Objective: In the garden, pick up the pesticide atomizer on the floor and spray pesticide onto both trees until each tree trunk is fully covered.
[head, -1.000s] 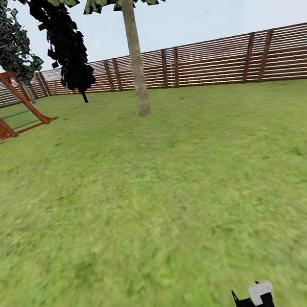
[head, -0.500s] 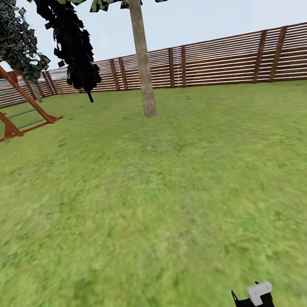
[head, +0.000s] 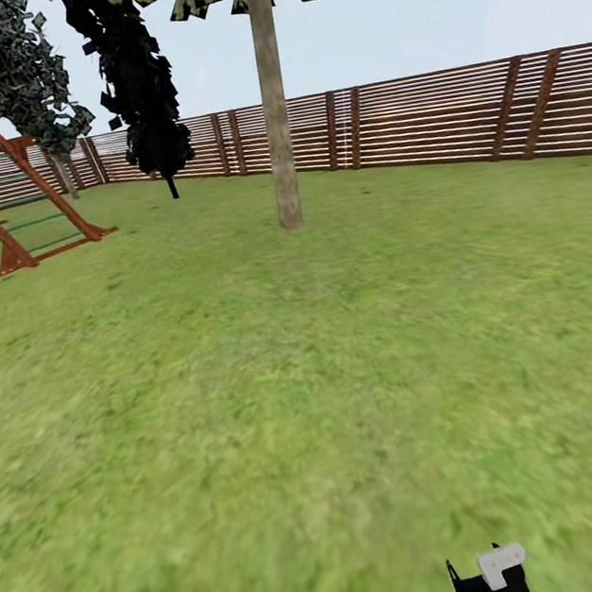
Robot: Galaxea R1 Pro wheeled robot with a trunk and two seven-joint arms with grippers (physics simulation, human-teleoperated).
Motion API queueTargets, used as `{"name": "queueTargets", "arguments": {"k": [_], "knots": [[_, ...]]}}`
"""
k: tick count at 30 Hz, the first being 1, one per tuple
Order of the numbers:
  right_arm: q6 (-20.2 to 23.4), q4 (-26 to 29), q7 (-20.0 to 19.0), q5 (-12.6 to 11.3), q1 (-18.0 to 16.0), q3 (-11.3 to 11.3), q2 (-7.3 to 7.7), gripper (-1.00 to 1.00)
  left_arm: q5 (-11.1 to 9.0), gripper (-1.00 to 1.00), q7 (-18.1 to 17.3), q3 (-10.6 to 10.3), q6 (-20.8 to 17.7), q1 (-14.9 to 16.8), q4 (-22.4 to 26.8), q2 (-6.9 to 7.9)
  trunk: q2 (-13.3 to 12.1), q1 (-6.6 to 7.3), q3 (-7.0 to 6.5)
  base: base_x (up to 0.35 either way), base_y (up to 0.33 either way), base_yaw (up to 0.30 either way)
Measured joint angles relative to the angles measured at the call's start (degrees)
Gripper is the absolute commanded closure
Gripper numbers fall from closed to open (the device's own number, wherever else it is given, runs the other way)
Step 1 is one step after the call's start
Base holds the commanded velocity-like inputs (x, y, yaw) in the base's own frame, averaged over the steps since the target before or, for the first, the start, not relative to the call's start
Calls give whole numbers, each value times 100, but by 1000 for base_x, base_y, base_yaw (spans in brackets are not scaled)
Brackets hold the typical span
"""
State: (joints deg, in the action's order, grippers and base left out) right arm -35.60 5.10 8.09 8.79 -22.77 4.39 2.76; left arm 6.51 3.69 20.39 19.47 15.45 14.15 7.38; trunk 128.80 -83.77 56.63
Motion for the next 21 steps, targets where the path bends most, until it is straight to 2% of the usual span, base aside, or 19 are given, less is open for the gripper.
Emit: {"name": "queueTargets", "arguments": {"k": [21], "knots": [[0,0,-8,8,-1,0,-2,-100,0,100,0,0,-1,1,0,0,0,0,0,340,0,0]]}}
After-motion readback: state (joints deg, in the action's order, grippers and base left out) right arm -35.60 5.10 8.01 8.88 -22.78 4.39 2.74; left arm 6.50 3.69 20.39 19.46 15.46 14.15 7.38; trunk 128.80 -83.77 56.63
